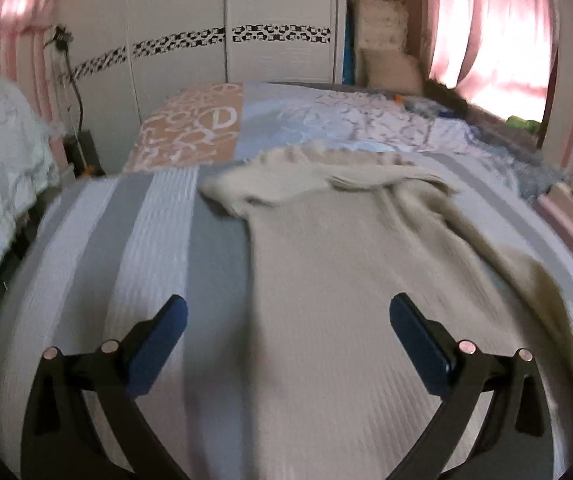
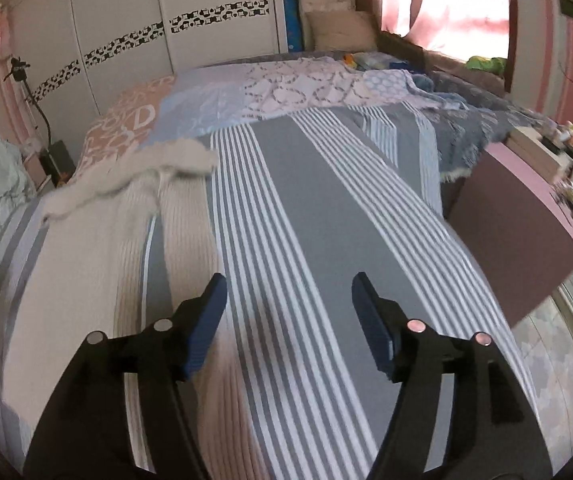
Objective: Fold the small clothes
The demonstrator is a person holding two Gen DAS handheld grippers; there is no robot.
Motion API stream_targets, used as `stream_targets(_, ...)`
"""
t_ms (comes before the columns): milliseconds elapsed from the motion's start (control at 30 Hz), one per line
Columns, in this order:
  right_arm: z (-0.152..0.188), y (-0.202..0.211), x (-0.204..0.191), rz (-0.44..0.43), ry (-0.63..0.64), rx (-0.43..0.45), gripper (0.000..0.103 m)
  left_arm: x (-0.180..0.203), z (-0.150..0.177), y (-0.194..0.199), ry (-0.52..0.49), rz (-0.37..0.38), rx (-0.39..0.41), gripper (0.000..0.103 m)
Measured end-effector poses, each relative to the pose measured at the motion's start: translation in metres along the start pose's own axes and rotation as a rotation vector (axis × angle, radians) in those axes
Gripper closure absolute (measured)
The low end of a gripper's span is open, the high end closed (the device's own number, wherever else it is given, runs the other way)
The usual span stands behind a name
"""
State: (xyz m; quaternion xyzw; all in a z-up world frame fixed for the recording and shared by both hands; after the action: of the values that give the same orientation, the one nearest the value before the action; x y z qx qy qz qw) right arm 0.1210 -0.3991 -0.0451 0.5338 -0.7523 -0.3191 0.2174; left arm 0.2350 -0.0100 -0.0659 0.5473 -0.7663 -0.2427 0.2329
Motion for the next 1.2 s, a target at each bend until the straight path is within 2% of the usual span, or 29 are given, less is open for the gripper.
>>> stream_targets(67, 0.028, 0.018, 0.000, 0.007, 0.014, 0.012, 0.032, 0.014, 0.028, 0.020, 0.038, 0.028, 0.004, 0.001)
stream_targets(167, 0.062, 0.042, 0.001, -0.005, 0.022, 0.031, 0.027, 0.025, 0.059, 0.047, 0.078, 0.020, 0.020, 0.001)
stream_targets(267, 0.092, 0.059, 0.001, -0.013, 0.027, 0.021, 0.022, 0.026, 0.076, 0.067, 0.112, 0.007, 0.047, 0.001)
stream_targets(367, 0.120, 0.071, -0.008, -0.035, 0.055, -0.005, 0.016, 0.025, 0.084, 0.080, 0.117, -0.014, 0.078, 0.001)
stream_targets(433, 0.134, 0.071, -0.018, -0.048, 0.090, -0.027, 0.013, 0.028, 0.087, 0.078, 0.087, -0.013, 0.066, 0.001)
stream_targets(567, 0.151, 0.056, -0.032, 0.010, 0.158, -0.060, 0.015, 0.024, 0.088, 0.076, 0.087, 0.005, 0.043, 0.001)
stream_targets(600, 0.152, 0.048, -0.033, 0.014, 0.157, -0.083, 0.019, 0.024, 0.086, 0.075, 0.078, 0.000, 0.042, 0.001)
stream_targets(633, 0.154, 0.044, -0.033, 0.008, 0.153, -0.103, 0.031, 0.025, 0.086, 0.075, 0.071, 0.002, 0.040, 0.001)
stream_targets(667, 0.156, 0.036, -0.032, 0.009, 0.151, -0.130, 0.039, 0.025, 0.086, 0.074, 0.068, 0.005, 0.039, 0.001)
stream_targets(700, 0.155, 0.036, -0.031, 0.009, 0.149, -0.120, 0.042, 0.024, 0.086, 0.074, 0.068, 0.008, 0.038, 0.001)
stream_targets(733, 0.155, 0.035, -0.031, 0.021, 0.153, -0.110, 0.056, 0.023, 0.086, 0.073, 0.069, 0.010, 0.035, 0.001)
stream_targets(767, 0.151, 0.032, -0.029, 0.017, 0.151, -0.114, 0.063, 0.022, 0.085, 0.072, 0.072, 0.010, 0.029, 0.001)
stream_targets(800, 0.148, 0.032, -0.025, 0.005, 0.130, -0.115, 0.076, 0.020, 0.086, 0.072, 0.077, 0.011, 0.026, 0.001)
stream_targets(933, 0.125, 0.041, -0.003, -0.033, 0.028, -0.078, 0.080, 0.013, 0.080, 0.068, 0.103, 0.028, 0.024, 0.001)
stream_targets(1000, 0.110, 0.044, 0.012, -0.107, -0.062, -0.093, 0.080, 0.012, 0.078, 0.067, 0.108, 0.035, 0.028, 0.001)
stream_targets(1100, 0.091, 0.035, 0.040, -0.267, -0.239, -0.148, 0.080, 0.013, 0.073, 0.066, 0.108, 0.045, 0.032, 0.001)
stream_targets(1200, 0.079, 0.013, 0.069, -0.489, -0.462, -0.243, 0.080, 0.017, 0.065, 0.063, 0.095, 0.063, 0.033, 0.001)
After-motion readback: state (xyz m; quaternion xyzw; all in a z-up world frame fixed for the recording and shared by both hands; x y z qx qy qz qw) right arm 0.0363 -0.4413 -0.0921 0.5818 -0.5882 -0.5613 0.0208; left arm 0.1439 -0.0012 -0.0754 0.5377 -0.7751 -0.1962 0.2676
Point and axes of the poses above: each gripper's, at about its wrist camera, not at the fingertips, and y roughly against the way its jaws point, x to its right, z to its underside, the point moved 3 cm from there along -y, roughly the way its jaws point, and after that the axes turned 5 degrees about z, right-handed, at the moved point
